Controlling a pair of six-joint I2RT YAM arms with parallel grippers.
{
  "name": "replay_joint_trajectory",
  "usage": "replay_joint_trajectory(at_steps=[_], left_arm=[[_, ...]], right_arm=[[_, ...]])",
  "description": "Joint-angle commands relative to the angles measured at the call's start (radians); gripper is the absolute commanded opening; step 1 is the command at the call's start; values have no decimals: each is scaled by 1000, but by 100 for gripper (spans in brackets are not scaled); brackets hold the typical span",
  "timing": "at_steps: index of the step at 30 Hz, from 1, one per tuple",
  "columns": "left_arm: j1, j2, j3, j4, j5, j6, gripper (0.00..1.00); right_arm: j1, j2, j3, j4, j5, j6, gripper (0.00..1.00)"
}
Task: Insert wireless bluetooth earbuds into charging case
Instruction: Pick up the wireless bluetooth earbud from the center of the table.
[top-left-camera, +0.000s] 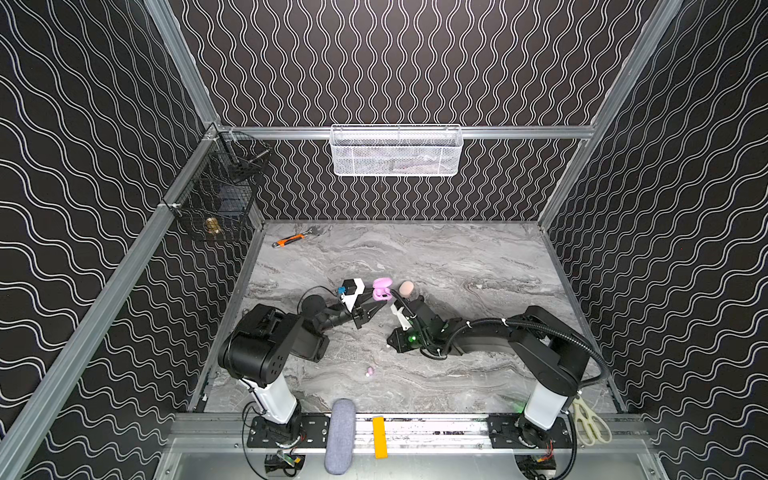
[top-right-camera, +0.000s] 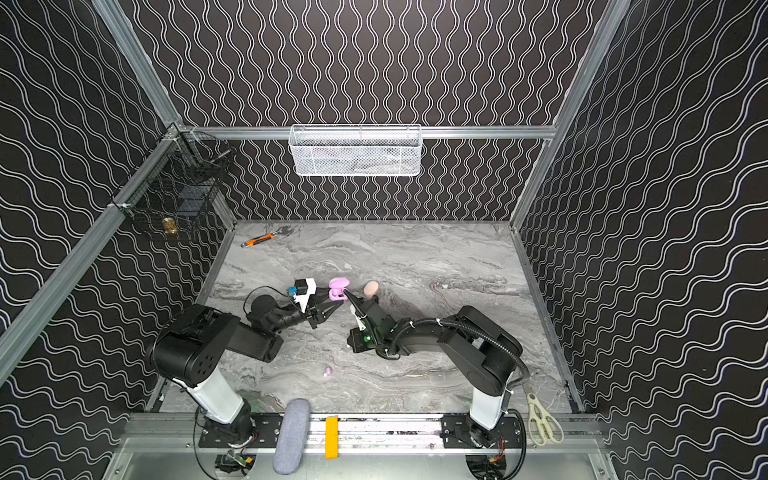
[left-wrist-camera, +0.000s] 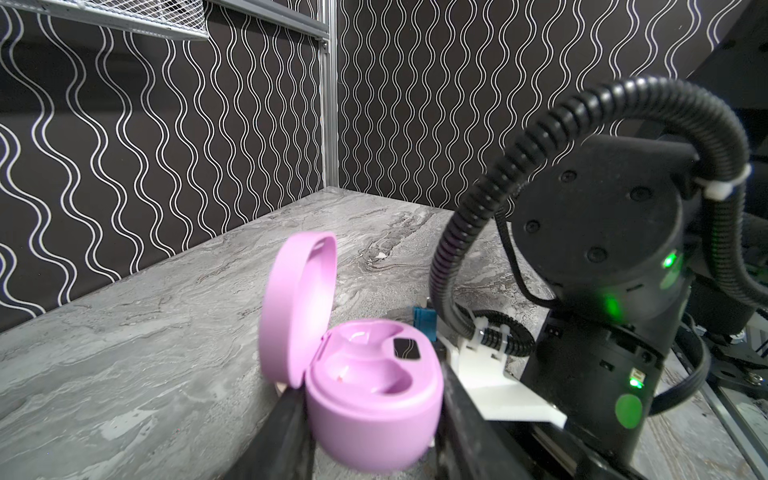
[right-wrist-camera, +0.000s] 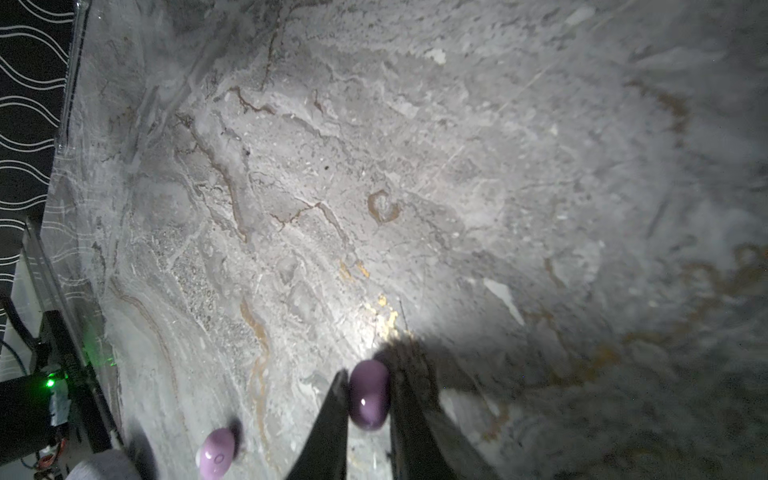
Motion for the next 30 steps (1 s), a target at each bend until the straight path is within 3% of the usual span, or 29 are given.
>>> replay_joint_trajectory(at_steps=[1,21,30], left_arm=[[1,3,7,27,8,-7,36],[-52,-13,-20,27,14,73,36],[-85,-23,-34,26,-2,118,36]], right_arm=[[2,-22,-4,-19,14,-13,19],[2,-296,-15,-288,244,-29,18],[6,-405,119,-525,434,-14,17]])
